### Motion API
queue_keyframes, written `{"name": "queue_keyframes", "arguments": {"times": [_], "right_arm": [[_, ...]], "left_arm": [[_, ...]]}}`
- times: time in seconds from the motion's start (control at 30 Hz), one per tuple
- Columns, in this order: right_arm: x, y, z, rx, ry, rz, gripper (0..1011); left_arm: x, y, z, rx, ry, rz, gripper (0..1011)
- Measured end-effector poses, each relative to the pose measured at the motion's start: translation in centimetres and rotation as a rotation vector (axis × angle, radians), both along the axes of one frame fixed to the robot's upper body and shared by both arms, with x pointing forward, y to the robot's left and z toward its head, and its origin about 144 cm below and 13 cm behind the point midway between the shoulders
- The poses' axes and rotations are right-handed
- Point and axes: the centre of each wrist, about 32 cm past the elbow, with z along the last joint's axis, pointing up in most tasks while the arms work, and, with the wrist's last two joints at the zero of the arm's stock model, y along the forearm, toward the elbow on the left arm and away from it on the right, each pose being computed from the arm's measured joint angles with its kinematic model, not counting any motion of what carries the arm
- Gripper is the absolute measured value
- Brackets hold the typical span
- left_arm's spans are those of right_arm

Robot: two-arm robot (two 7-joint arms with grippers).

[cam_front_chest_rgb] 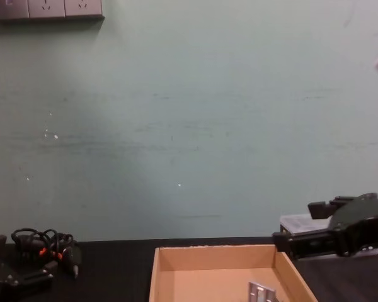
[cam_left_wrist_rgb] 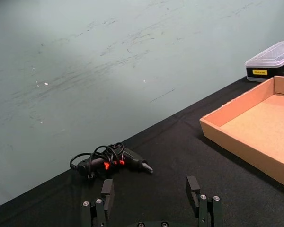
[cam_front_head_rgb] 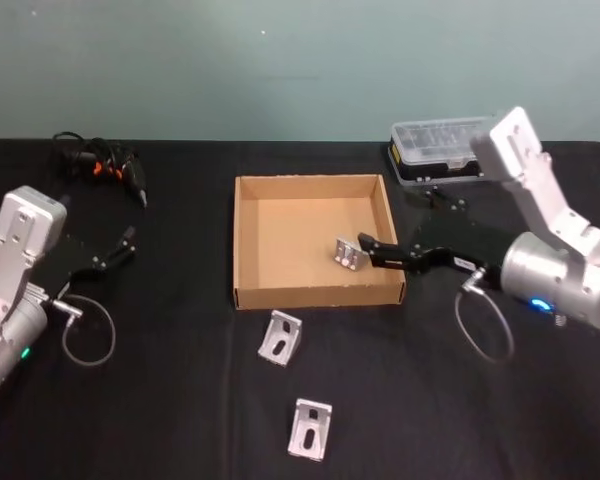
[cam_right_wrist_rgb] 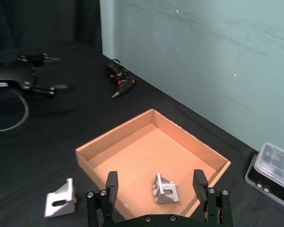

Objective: Use one hand to pick up the angle iron from the table and place it into the box.

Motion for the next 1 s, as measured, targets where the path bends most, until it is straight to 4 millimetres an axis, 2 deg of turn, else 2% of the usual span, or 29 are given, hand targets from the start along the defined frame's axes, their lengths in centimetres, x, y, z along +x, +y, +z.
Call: {"name": "queue_keyframes", "arguments": {"times": [0.3, 0.63, 1.0], "right_arm": [[-3.0, -1.1, 1.1, 0.01, -0.033, 0.076, 1004], [-5.6, 0.0, 0.2, -0.029, 0.029, 0.217, 1004], [-6.2, 1.4, -1.1, -0.091, 0.124, 0.318, 1004]], "left_arm": [[0.0, 0.0, 0.0, 0.0, 0.0, 0.0, 1000], [0.0, 0.0, 0.0, 0.0, 0.0, 0.0, 1000], [0.0, 0.0, 0.0, 0.0, 0.0, 0.0, 1000]]}}
